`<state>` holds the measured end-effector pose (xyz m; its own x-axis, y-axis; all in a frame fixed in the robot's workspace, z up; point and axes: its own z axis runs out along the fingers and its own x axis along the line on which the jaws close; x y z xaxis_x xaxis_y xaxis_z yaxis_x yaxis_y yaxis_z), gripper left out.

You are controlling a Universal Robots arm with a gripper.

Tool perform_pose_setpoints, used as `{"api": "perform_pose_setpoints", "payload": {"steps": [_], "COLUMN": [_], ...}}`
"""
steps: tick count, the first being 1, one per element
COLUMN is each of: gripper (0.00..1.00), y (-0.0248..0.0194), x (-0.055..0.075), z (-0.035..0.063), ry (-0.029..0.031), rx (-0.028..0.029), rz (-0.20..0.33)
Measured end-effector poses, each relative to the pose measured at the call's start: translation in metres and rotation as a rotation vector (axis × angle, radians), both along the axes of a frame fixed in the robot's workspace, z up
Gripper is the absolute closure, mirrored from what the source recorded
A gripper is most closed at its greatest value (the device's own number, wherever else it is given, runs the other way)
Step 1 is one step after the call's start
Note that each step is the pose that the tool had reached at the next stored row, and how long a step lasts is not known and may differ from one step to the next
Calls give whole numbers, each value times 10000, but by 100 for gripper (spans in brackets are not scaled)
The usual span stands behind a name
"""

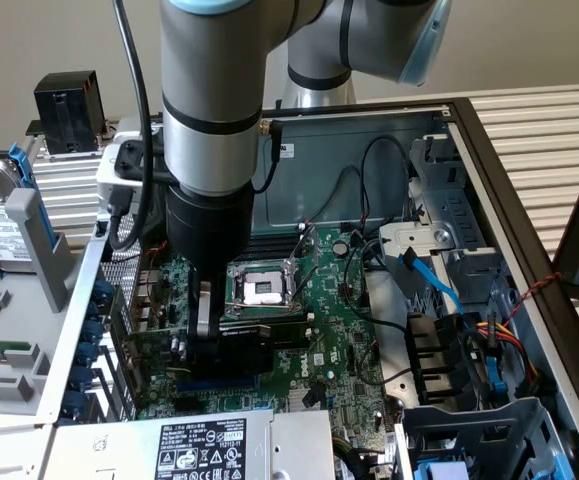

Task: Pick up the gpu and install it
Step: 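Insert the gpu into the slot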

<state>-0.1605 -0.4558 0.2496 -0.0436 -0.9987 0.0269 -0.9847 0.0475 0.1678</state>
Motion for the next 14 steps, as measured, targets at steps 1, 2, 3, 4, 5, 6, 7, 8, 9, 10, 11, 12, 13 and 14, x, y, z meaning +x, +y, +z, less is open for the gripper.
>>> {"api": "perform_pose_setpoints", "payload": {"steps": [1, 2, 3, 4, 5, 6, 7, 8, 9, 10, 11, 12, 13, 14], "gripper": [73, 73, 73, 73, 73, 73, 73, 73, 73, 73, 73, 73, 73, 73], "y": [0, 0, 0, 0, 0, 0, 0, 0, 0, 0, 0, 0, 0, 0], "x": [0, 0, 0, 0, 0, 0, 0, 0, 0, 0, 0, 0, 0, 0], "z": [0, 0, -1, -1, -1, -1, -1, -1, -1, -1, -1, -1, -1, -1], "ry": [0, 0, -1, -1, -1, -1, -1, -1, -1, 0, -1, -1, -1, -1], "rx": [0, 0, 0, -1, -2, -2, -3, -3, -4, -3, -3, -3, -3, -4], "rz": [2, 3, 4, 4, 4, 4, 4, 4, 4, 4, 4, 3, 0, -3]}}
